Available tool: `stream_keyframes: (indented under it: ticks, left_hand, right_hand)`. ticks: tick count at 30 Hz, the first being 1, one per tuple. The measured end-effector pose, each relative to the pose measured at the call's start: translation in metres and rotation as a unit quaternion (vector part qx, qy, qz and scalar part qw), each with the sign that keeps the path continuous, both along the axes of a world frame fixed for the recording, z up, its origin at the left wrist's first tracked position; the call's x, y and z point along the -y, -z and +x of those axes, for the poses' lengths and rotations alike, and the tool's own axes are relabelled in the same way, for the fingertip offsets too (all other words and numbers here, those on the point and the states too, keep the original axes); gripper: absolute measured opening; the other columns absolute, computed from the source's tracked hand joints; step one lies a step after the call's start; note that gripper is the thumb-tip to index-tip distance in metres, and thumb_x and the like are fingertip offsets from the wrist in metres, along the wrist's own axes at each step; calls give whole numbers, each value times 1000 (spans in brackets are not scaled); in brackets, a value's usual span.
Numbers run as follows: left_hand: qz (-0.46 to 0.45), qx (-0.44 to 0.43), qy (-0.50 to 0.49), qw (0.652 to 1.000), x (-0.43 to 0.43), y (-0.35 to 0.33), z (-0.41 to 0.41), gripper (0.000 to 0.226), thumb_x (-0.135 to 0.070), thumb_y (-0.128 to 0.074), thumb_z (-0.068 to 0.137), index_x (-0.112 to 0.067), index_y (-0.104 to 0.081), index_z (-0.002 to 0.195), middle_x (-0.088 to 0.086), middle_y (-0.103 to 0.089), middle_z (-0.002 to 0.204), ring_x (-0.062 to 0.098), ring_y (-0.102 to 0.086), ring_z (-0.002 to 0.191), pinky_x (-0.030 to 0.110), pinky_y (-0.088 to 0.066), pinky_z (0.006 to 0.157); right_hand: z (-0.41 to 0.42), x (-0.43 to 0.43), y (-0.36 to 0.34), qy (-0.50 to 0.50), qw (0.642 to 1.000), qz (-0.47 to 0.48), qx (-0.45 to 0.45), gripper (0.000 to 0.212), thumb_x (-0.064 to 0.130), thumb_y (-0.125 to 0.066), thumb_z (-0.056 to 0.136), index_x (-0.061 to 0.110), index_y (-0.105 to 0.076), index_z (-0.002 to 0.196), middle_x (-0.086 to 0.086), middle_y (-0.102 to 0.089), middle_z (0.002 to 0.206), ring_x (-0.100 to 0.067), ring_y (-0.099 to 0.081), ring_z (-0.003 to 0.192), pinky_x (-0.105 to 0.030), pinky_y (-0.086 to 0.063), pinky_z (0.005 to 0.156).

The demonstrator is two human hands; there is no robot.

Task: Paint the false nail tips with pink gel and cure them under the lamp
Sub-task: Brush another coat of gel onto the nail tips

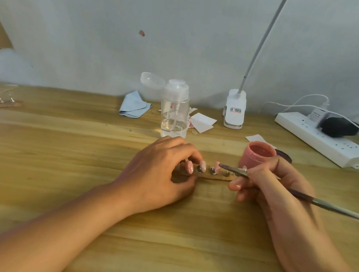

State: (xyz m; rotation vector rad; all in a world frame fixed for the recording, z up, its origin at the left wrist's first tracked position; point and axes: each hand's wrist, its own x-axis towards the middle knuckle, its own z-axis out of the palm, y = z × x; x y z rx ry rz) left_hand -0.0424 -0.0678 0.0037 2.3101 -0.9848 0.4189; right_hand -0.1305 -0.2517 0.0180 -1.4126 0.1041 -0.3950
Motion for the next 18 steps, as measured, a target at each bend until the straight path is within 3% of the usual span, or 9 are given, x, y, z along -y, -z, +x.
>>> stream_keyframes:
  ticks: [18]
  left_hand:
    - [-8,7,4,1000,1,1,0,18,-32,-65,77,-37,-63,94,-20,-53,85,4,-54,89,33,-48,78]
  right_hand:
    - [2,-1,1,-7,1000,-13,16,16,-7,-49,91,-3,-46,76,-18,-69,62,-18,-59,50,-20,-51,52]
